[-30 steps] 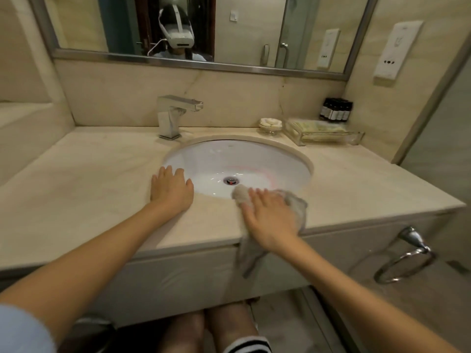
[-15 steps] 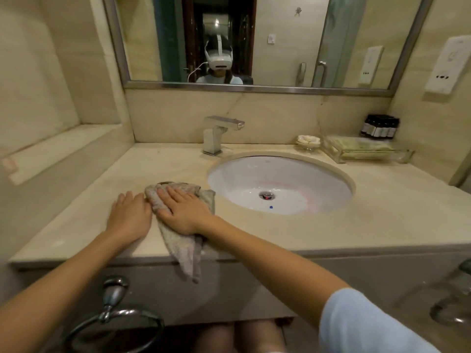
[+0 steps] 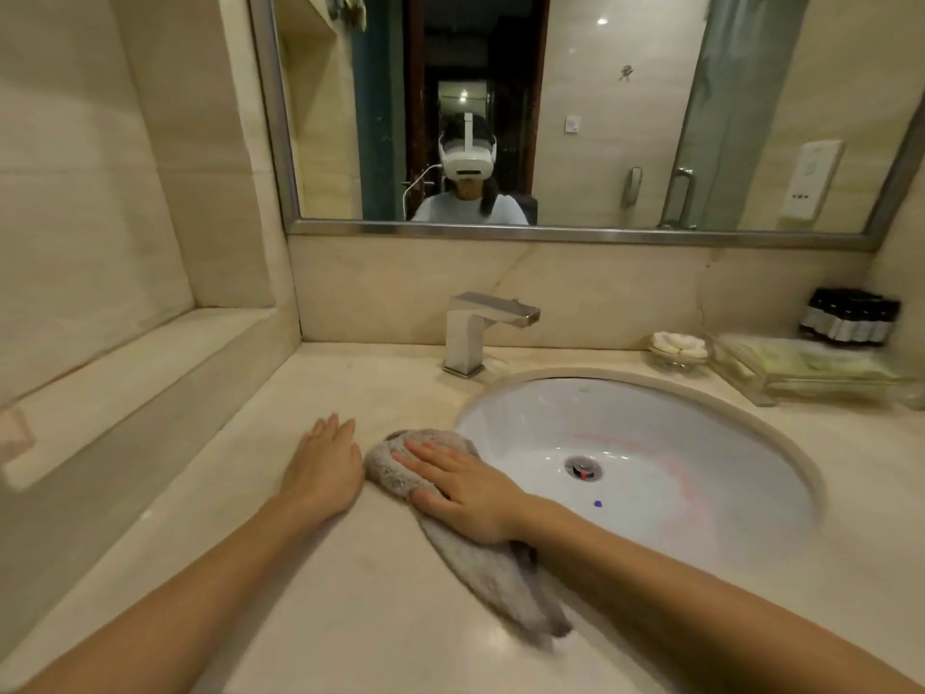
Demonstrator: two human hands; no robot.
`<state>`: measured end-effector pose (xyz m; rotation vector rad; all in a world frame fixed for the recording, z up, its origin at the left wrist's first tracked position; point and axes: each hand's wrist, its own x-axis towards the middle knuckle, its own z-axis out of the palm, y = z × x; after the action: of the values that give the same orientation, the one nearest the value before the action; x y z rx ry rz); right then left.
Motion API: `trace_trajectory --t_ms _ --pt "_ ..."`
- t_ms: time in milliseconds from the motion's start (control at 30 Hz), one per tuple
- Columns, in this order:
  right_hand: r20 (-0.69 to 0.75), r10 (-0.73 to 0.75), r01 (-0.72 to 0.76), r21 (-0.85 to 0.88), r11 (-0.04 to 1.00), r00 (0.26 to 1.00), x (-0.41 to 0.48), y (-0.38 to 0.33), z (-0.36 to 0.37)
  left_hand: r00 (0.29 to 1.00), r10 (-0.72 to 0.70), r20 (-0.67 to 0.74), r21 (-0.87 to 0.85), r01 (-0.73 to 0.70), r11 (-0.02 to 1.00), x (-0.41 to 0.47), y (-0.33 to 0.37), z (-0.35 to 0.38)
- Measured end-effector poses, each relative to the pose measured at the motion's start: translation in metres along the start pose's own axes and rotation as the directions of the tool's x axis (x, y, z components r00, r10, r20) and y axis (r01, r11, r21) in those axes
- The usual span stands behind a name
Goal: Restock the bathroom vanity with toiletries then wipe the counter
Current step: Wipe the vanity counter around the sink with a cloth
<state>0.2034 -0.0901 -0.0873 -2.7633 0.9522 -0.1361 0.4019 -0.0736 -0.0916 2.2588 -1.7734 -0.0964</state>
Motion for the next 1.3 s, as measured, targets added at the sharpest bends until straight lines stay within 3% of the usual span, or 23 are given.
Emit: trace_trajectory --t_ms 267,633,733,933,1067,1167,1300 --pt "-0.031 0.244 -0.244 -0.003 0.97 0.969 0.176 0.074 -0.012 0.999 -0.046 -0.008 0.07 0.047 0.996 0.051 -0.004 0.015" --pt "-0.117 0.444 -0.44 0.06 0.896 0.888 0.241 0.086 -0.016 0.999 -0.048 -0.008 0.066 0.049 0.997 0.055 -0.003 0.017" --pt "-0.102 0.364 -0.359 0.061 0.931 0.926 0.214 0.077 -0.016 0.999 -0.052 -0.01 0.064 0.053 0.997 0.054 -0.001 0.016" --pt "-0.081 0.052 -0.053 -0.011 0.999 0.995 0.113 0.085 -0.014 0.997 -0.077 0.015 0.11 0.075 0.991 0.055 0.003 0.016" --pt "-0.193 0.052 -0.072 -0.098 0.993 0.98 0.075 0.126 -0.015 0.979 -0.193 0.062 0.155 0.181 0.971 0.062 0.027 0.019" --pt "-0.333 -0.022 -0.043 -0.188 0.981 0.943 0.07 0.152 -0.006 0.984 -0.168 0.052 0.146 0.159 0.977 0.075 0.055 0.029" --pt "-0.417 -0.12 0.021 -0.234 0.972 0.901 0.079 0.177 0.003 0.992 -0.126 0.027 0.124 0.122 0.985 0.092 0.064 0.036"
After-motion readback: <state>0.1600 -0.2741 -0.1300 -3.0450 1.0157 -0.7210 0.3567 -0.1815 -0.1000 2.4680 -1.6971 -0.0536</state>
